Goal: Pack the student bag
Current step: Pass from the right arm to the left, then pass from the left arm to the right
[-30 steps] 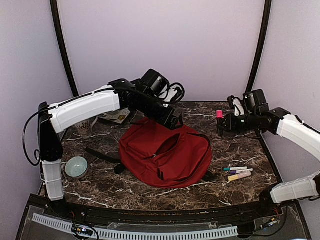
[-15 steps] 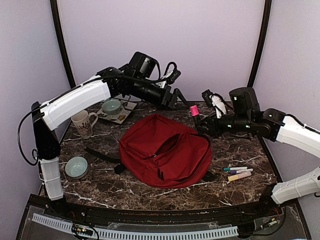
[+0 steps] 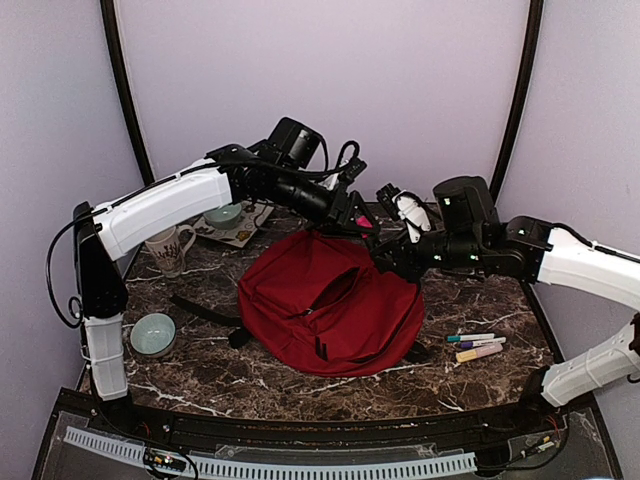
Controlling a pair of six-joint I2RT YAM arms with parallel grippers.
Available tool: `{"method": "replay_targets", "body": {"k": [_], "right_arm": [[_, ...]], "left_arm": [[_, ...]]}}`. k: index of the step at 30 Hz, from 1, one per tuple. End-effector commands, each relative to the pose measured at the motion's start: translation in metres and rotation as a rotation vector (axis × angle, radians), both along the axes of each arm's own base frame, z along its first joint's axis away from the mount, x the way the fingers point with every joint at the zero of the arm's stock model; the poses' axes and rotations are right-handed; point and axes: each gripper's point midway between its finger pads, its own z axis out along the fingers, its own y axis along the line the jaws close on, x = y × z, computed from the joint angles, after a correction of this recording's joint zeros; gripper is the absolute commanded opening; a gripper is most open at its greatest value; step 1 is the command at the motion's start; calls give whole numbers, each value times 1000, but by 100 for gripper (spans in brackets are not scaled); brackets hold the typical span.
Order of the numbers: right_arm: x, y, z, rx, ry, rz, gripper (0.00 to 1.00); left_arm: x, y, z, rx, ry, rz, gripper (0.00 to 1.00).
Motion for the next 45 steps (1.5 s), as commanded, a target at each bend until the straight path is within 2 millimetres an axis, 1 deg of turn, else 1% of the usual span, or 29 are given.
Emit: {"method": "replay_targets", "body": {"k": [1,4,6,8,9,10,11,12,13,14,15,16,17,18,21,24,25,27,29,32,34,38,41,45], "right_arm": [[3,13,30,62,-80,9,1],[2,16,31,62,-88,10,1],[1,17,33,66,-93,7,1],[0,17,35,68,-101,1,2],[0,16,36,69,-103,-6,4],[2,14,35,66,-106,-19,7],[4,12,36,69,-105,-43,15],[6,10,35,68,-95,-69,26],[8,8,34,72,-75,-96,42],[10,5,32,76,-48,-129,56],[12,2,31,79,-27,-163,65],[13,-3,31,92,-6,-201,74],[14,-6,31,114,17,-231,78],[14,-9,32,153,41,-252,81],[11,-17,44,355,122,-293,83],[8,-25,66,637,179,-297,83],[7,-29,67,707,203,-303,82],[6,-34,75,848,243,-296,81],[3,-35,81,938,271,-273,79],[2,-27,88,1002,312,-224,77],[1,-19,90,1029,345,-191,76],[4,-8,95,1048,354,-154,73],[5,-10,102,1113,348,-135,69],[5,-11,111,1188,346,-103,60]], "left_arm": [[-2,0,-9,7,43,-3,41],[-2,-1,-10,5,49,-4,34],[-1,0,-11,11,47,5,28],[1,0,-11,17,47,14,19],[1,0,-12,19,47,17,15],[2,1,-10,16,45,19,11],[2,1,-8,12,44,21,8],[4,1,-6,9,44,28,5],[5,1,-3,3,41,32,4],[6,2,0,-3,39,38,4],[8,3,5,-12,32,46,4],[11,5,10,-22,25,55,3],[13,6,14,-34,23,65,3],[16,8,21,-52,15,72,3],[23,13,39,-114,4,96,3],[28,17,60,-201,8,111,2],[30,18,66,-229,10,116,2],[32,21,80,-284,3,121,2],[33,22,88,-314,8,124,2],[34,21,95,-347,23,124,2],[29,20,100,-371,43,99,2],[27,20,106,-400,68,92,2],[24,20,108,-417,84,83,1],[21,23,110,-425,85,85,1]]}}
